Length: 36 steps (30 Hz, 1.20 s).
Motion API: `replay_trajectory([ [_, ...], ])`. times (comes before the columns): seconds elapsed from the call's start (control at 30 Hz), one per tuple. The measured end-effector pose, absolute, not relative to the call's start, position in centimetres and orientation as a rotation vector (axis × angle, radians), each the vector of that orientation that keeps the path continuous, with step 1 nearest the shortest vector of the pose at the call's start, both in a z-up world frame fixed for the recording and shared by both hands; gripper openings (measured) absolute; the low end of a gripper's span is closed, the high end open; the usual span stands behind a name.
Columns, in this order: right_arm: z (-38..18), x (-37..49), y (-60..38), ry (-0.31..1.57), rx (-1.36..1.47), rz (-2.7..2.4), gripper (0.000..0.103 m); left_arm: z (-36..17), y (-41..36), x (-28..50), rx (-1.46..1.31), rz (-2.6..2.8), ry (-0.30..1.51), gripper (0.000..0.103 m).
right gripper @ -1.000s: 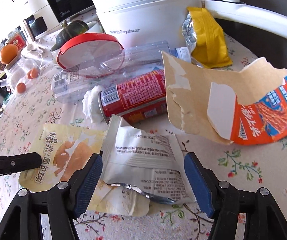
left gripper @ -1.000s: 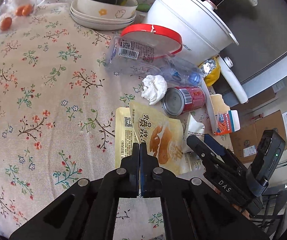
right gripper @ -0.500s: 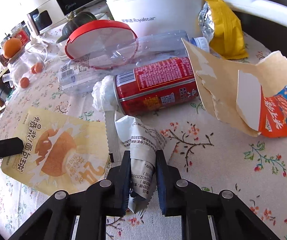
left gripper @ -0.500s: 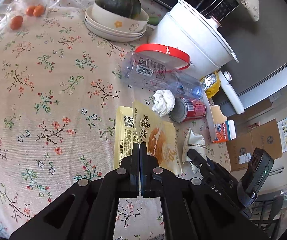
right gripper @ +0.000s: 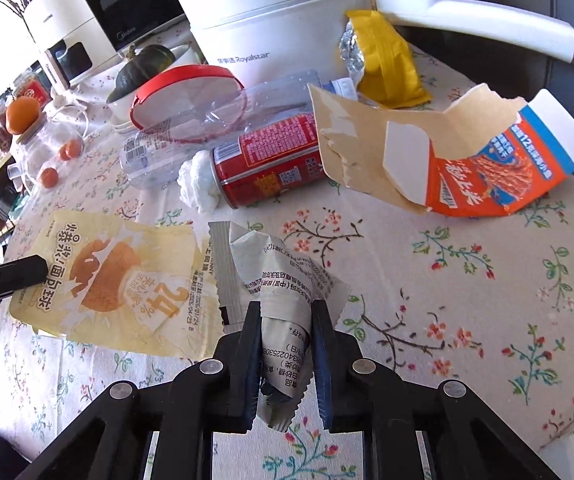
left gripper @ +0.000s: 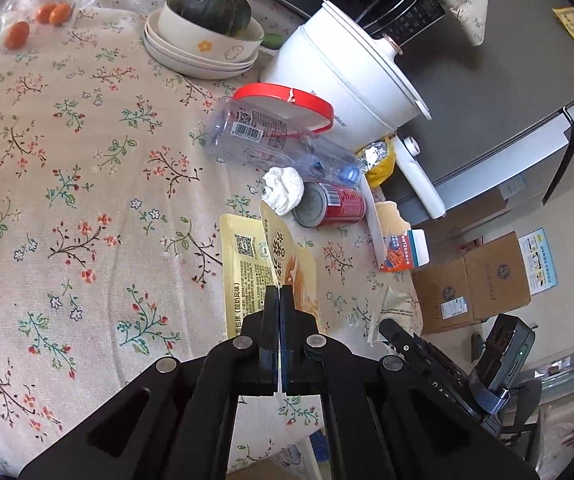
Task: Collect trash
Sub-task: 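Grasp the yellow snack bag with the left tool while the right tool grasps the silver wrapper, then carry the snack bag and wrapper over the white bin and open both tools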
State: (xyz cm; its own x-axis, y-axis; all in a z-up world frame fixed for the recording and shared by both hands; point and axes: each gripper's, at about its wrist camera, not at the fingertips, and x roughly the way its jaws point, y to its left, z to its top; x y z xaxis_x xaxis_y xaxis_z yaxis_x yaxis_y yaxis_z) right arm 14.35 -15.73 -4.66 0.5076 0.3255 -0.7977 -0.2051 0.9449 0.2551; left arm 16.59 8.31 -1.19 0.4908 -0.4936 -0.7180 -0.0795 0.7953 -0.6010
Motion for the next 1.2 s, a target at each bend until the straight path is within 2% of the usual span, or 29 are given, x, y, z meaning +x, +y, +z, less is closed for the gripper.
replay_trajectory([
  [0.57, -1.3, 8.9, -22.3, 0.992, 0.178, 0.223, 0.020, 1.0, 5.9, 14.4, -0.664, -0.414, 0.988, 0.000],
  [0.77, -1.7, 6.2, -24.6, 1.063, 0.188, 0.190, 0.020, 1.7, 4.9, 13.2, -0.665, -0.501, 0.977, 0.000],
  [1.2, -9.2, 3.7, -28.0, 1.371, 0.120, 0.057, 0.024, 2.9, 0.0, 11.3, -0.591, -0.676, 0.976, 0.000],
])
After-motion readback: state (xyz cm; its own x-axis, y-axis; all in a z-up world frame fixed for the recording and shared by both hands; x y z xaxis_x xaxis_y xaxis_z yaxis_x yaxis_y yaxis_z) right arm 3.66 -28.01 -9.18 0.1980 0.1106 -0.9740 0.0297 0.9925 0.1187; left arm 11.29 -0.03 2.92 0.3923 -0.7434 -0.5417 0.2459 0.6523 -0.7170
